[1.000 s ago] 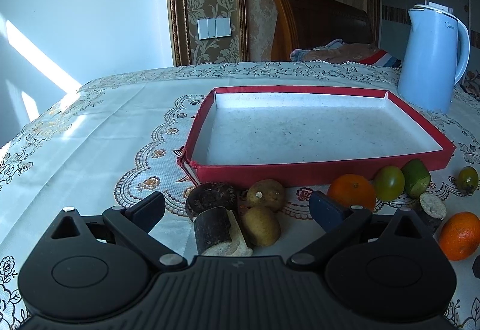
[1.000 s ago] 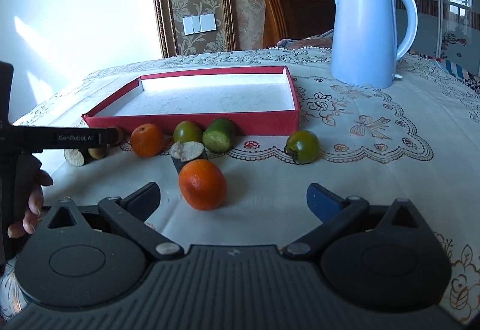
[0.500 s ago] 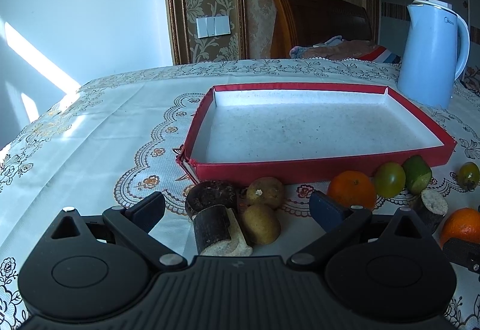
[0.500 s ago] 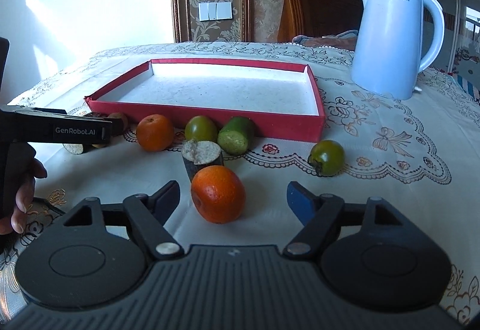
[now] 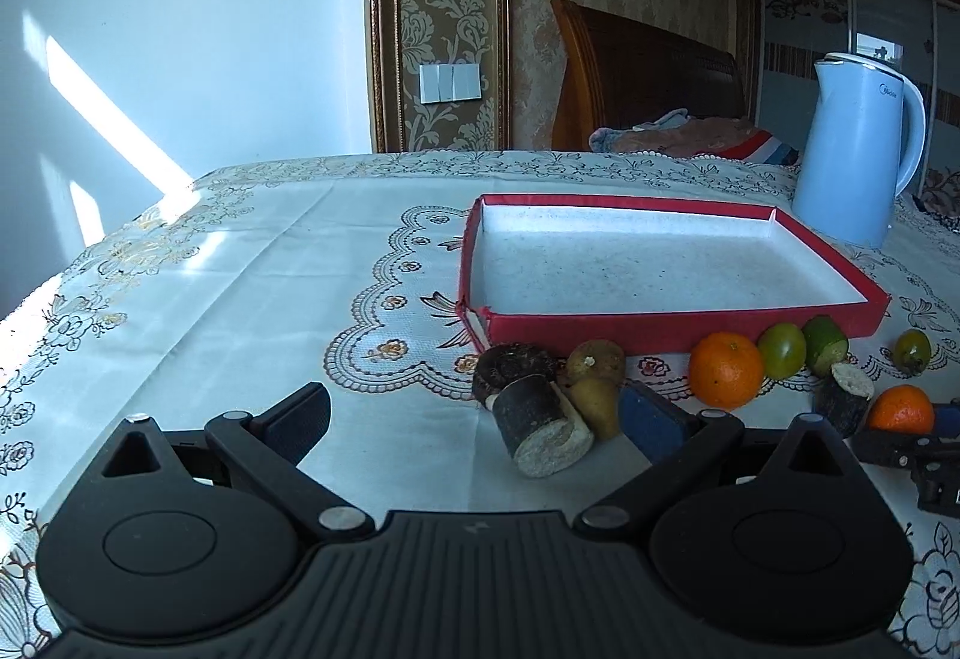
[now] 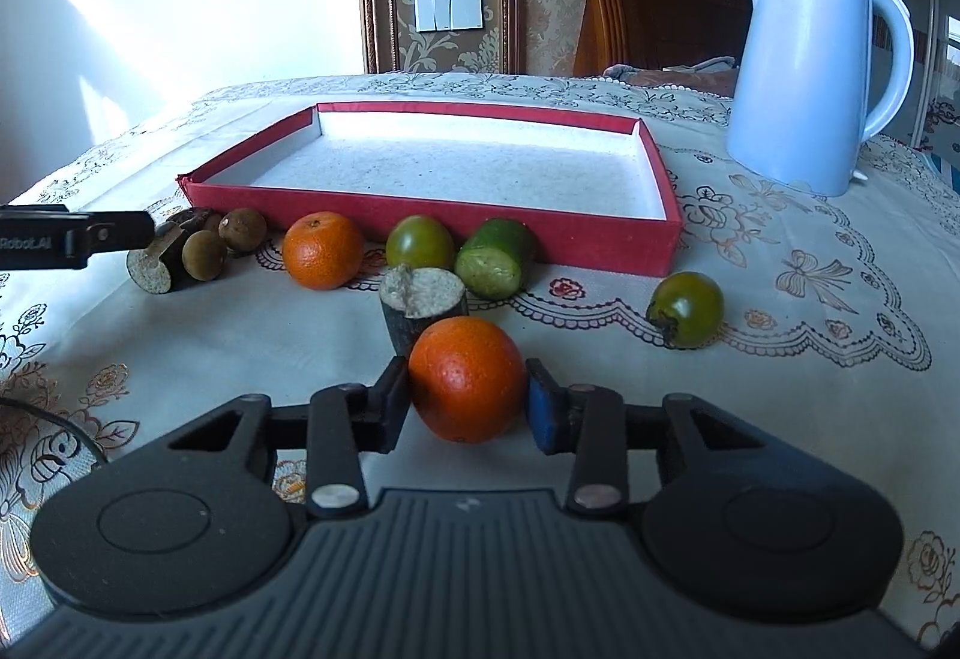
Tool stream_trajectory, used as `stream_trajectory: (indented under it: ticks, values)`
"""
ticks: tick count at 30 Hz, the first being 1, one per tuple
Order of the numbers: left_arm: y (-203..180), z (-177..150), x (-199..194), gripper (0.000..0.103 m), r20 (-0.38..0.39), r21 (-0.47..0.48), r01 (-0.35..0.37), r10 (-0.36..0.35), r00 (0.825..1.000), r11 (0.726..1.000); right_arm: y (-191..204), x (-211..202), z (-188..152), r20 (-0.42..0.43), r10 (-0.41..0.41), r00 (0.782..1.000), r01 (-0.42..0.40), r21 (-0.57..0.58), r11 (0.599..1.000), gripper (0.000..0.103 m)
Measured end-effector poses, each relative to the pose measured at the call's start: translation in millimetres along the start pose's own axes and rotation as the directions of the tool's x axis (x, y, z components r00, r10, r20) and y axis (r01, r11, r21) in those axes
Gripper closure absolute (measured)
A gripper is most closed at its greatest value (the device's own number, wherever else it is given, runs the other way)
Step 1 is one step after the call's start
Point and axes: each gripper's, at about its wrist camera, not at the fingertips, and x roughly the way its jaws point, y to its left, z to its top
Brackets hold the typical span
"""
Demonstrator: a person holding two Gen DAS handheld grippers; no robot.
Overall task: Organize fruits
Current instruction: 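Grasp the dark-skinned cut slice with the left gripper while the right gripper lifts the orange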
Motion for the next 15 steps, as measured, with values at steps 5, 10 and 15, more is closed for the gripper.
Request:
stream_trajectory:
  ticks: [5, 10, 15]
  values:
    - [-0.3, -6.2, -4.7, 0.000, 0.002, 0.042, -0.042, 0.042, 0.999, 0.998, -3.4, 0.5, -0.2, -0.002, 0.011, 1.000, -0.011, 0.017, 1.000, 0.066]
    - [-17.0, 4.3, 7.1, 0.000, -0.044, 0.052, -0.044, 0.047, 0.998, 0.998, -0.7, 1.6, -0.2, -0.002, 0.000, 1.000, 0.000, 0.003, 1.000, 0.066]
    - [-19.7, 5.5, 29.9, 0.002, -0.115, 0.062, -0.080, 0.086, 0.990, 0.995, -1.9, 1.5, -0.4, -0.001, 0.004, 1.000, -0.004, 0.008, 1.000, 0.066]
